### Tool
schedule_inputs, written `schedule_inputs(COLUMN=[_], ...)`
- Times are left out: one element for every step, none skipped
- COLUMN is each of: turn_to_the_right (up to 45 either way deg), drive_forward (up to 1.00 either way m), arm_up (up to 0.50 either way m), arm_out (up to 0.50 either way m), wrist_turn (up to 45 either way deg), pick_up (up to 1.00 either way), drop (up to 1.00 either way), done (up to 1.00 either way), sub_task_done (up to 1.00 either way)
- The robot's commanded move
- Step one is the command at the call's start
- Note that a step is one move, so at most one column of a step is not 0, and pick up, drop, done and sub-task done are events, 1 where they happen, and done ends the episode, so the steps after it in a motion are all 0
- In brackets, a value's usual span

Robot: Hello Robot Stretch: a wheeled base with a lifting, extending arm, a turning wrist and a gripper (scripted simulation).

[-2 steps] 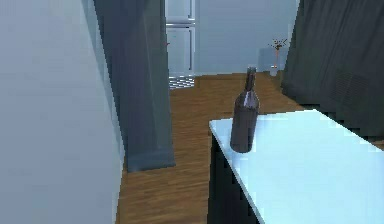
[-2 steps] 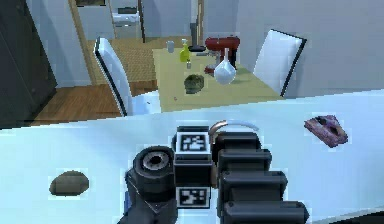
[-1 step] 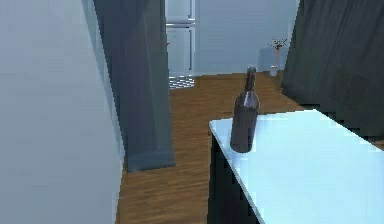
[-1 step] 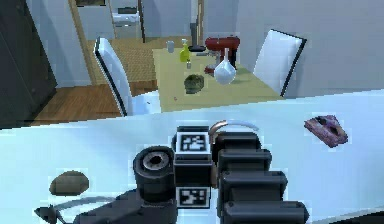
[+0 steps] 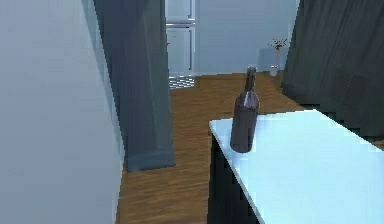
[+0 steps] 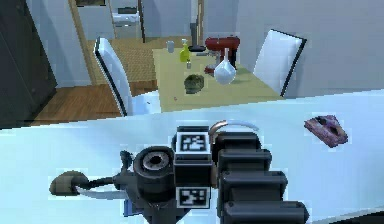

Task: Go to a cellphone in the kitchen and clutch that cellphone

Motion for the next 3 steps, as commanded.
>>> schedule_inputs(turn_to_the_right=[0.0,0.0,0.0], drive_forward=[0.0,0.0,0.0], arm_up=[0.0,-0.16,0.0], arm_out=[0.0,0.0,0.0], wrist_turn=[15.0,0.0,0.0], pick_up=[0.0,0.0,1.0], drop=[0.0,0.0,0.0], done=[0.0,0.0,0.0], sub_task_done=[0.0,0.0,0.0])
